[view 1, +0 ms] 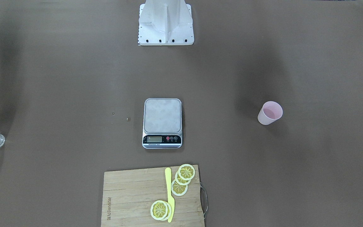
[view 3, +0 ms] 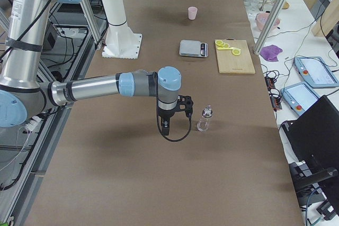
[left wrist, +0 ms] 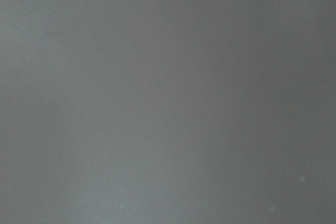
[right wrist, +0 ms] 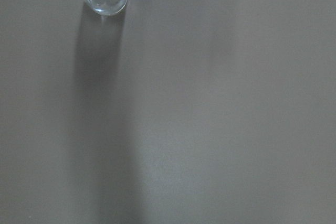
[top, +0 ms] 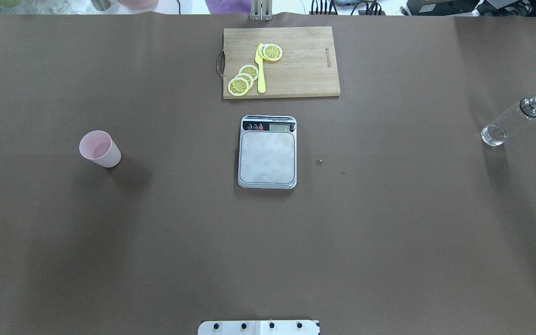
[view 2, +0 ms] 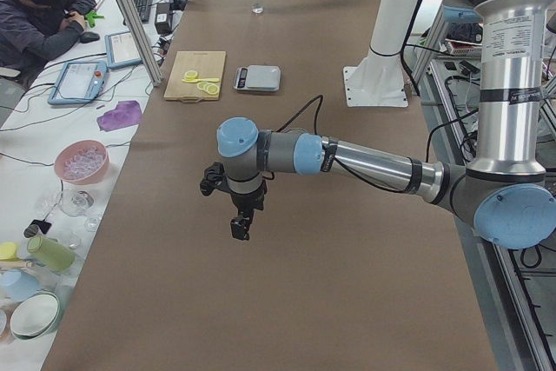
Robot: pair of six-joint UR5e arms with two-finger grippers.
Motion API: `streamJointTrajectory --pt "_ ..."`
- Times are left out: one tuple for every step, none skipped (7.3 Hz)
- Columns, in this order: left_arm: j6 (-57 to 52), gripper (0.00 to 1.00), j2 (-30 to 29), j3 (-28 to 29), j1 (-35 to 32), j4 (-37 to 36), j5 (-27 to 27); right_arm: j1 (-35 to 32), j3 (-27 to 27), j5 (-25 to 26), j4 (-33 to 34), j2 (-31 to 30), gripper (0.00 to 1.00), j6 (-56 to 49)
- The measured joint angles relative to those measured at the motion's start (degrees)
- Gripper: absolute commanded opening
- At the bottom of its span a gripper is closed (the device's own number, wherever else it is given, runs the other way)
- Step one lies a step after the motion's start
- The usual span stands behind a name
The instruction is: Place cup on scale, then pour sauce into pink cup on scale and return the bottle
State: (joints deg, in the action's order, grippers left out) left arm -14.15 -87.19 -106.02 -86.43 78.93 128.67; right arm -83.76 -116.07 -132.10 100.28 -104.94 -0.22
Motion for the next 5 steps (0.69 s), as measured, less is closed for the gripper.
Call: streamJointTrajectory --pt "0.0 0.98 -0.1 -0.1 0.0 0.0 0.0 0.0 0.0 -0.2 0.0 0.0 1.0 0.0" --pt "0.0 0.98 -0.1 -0.3 0.0 0.0 0.0 0.0 0.0 -0.4 0.0 0.0 1.0 0.0" --pt "0.0 0.98 -0.1 -0.8 0.0 0.0 -0.1 0.0 -0.1 -0.5 0.0 0.0 1.0 0.0" --pt "0.0 0.98 -0.2 -1.5 0.0 0.0 -0.2 0.0 -0.2 -1.2 -0.1 0.2 1.0 0.0" --pt "0.0 0.98 -0.3 -2.0 0.0 0.0 -0.2 0.0 -0.5 -2.3 -0.2 0.4 1.0 0.0"
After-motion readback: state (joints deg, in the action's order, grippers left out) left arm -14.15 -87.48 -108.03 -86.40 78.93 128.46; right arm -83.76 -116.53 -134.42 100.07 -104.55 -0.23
